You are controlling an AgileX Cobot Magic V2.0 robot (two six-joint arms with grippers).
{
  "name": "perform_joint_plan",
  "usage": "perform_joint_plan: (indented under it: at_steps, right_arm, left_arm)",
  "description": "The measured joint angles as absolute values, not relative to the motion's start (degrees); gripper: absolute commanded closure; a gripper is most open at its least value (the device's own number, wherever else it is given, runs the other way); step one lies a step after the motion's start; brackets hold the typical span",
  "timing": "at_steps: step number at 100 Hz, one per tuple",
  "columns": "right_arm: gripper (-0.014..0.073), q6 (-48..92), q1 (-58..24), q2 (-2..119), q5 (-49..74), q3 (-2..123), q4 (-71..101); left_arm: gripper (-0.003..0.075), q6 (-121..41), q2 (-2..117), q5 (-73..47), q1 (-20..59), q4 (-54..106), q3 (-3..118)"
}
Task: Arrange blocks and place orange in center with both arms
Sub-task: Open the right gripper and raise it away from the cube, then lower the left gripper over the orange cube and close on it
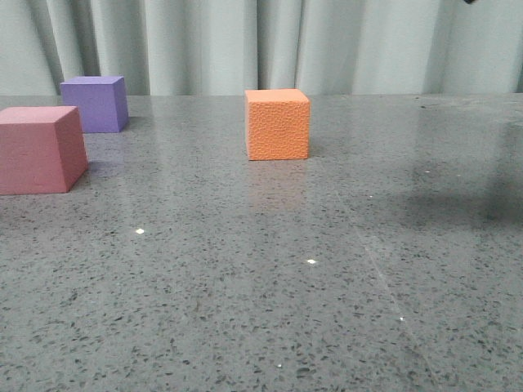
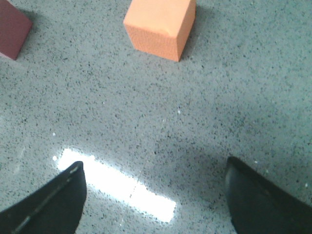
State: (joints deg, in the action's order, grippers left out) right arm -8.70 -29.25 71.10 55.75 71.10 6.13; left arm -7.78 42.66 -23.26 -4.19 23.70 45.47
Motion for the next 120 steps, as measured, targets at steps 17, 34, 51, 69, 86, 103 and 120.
perform_joint_plan:
  at_steps: [17,34,51,69,86,103,120]
  right_arm:
    - [0.0015,-8.7,-29.25,66.3,53.05,64.13,6.13]
    - [0.0015,-8.7,-29.25,63.13,50.63,60.32,6.13]
    - [0.0015,-8.7,-29.25,62.28,49.37,59.79,6.24]
    - [0.0015,-8.65,-29.25,62.19,49.36,59.79,7.39]
    - [0.0015,-8.65,-29.25,62.19,49.36,59.79,8.17]
    - [0.0015,-8.65,-29.25,62.19,49.36,59.79,8.17]
    - [0.0015,-8.65,-29.25,62.19,49.36,59.79,8.79]
  left_arm:
    - [0.0124,-8.04,46.16,-27.2,-4.07,23.92,48.88]
    - [0.0124,-12.49,53.24,-30.74,-1.47,23.94,54.86]
    - [0.0124,-19.22,60.82,-31.83,2.84,23.94,61.08]
    - [0.0124,-25.32,69.62,-35.2,6.53,23.94,70.18]
    - [0.0124,-30.91,78.41,-41.43,9.52,23.94,81.16]
    - [0.0124,-39.13,87.61,-51.04,12.2,23.94,93.12]
    - [0.0124,-47.56,95.82,-56.39,16.04,23.83,102.39]
